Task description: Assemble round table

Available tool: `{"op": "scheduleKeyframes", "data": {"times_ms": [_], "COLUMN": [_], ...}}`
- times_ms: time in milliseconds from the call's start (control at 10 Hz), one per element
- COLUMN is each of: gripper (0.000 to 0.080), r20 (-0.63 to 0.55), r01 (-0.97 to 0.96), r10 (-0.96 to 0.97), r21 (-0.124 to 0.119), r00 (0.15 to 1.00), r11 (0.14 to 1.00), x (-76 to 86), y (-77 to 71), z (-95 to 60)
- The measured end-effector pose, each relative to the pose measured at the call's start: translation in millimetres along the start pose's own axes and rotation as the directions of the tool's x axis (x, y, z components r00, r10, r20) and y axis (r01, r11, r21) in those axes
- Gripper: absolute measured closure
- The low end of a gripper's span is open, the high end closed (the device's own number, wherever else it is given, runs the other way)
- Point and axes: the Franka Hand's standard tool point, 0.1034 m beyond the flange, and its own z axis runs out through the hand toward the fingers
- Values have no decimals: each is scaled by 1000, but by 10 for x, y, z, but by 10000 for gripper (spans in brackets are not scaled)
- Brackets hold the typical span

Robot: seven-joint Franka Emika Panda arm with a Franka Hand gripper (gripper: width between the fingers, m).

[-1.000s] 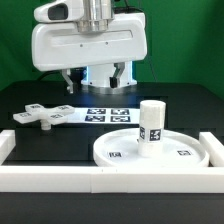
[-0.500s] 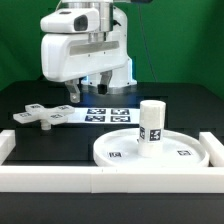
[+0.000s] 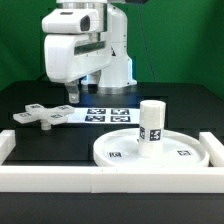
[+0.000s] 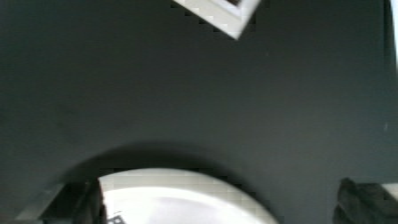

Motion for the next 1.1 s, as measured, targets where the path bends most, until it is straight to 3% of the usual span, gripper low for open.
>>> {"op": "scheduleKeyframes", "data": {"times_ms": [300, 600, 900, 1100], "gripper": [150, 150, 150, 150], "r20": [14, 14, 17, 13], "r01": [64, 59, 215, 174], "r10": [-64, -59, -216, -175], "r21": [-11, -10, 14, 39], "r00": [998, 998, 976, 985], "r11": [998, 998, 976, 984], "x": [-300, -290, -527, -632], "y": [-54, -56, -209, -315], "z": [-2, 8, 100, 143]}}
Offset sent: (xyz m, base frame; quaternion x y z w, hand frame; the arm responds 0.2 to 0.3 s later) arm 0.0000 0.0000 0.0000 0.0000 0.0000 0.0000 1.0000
